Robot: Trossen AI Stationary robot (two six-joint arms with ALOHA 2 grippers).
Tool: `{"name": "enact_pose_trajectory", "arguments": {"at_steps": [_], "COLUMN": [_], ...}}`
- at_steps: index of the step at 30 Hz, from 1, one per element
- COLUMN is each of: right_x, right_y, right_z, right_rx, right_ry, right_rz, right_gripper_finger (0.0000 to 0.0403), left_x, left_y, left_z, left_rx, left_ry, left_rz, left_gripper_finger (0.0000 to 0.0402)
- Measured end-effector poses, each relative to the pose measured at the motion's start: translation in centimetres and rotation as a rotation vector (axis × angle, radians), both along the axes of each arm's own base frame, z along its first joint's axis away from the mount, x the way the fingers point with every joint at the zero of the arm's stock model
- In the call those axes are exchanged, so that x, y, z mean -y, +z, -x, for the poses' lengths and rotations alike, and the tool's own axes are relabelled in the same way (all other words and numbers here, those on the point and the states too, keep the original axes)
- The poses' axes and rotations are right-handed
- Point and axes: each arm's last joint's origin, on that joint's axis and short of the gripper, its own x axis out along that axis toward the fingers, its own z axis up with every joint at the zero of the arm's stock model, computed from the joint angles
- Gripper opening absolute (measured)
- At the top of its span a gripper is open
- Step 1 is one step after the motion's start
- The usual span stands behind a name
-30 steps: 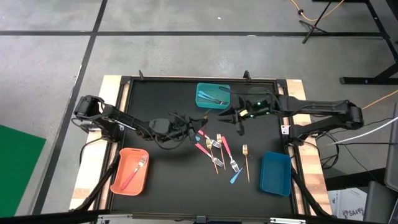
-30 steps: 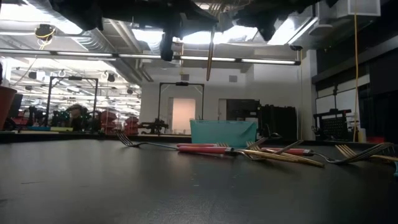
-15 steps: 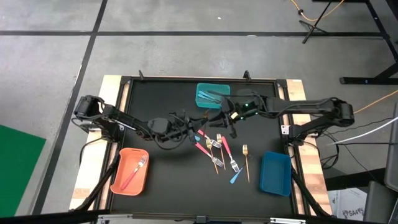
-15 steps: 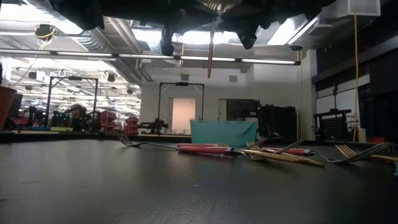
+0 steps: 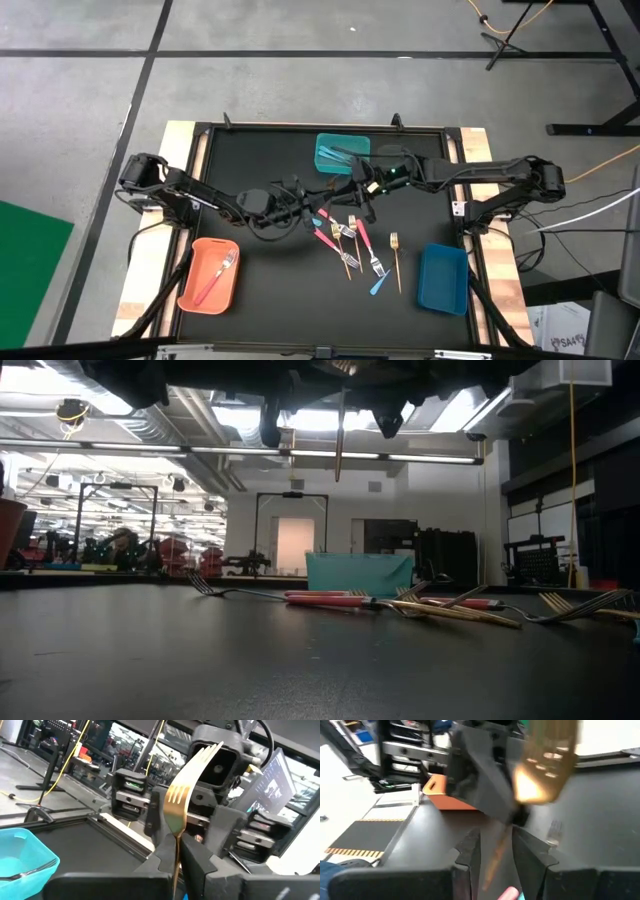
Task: Sort silverware by color (type)
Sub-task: Put the gold fork into the blue bin
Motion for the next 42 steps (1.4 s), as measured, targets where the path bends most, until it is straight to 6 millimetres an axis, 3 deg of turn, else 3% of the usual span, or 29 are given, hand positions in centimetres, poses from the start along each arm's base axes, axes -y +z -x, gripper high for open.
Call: {"name": "enact_pose_trajectory", "arguments": {"at_steps": [10, 19, 30, 42], "right_x": [-1.3, -1.3, -1.2, -1.2], "right_y": [0.2, 0.2, 0.2, 0.2], "right_z": [-0.3, -0.3, -0.3, -0.3], "right_rx": [0.026, 0.026, 0.024, 0.022], "right_ry": [-0.108, -0.126, -0.131, -0.131], "right_rz": [0.065, 0.071, 0.072, 0.072], "right_gripper_finger": [0.0099, 0.0098, 0.0007, 0.0004], "left_x": [0.0, 0.0, 0.0, 0.0], "left_y": [0.1, 0.1, 0.1, 0.1], "left_z": [0.0, 0.0, 0.0, 0.0], "left_rx": [0.012, 0.012, 0.01, 0.01], "left_ry": [0.0, 0.0, 0.0, -0.001], "left_rz": [0.001, 0.001, -0.002, -0.001], "left_gripper_finger": [0.0011, 0.0011, 0.0012, 0.0012]}}
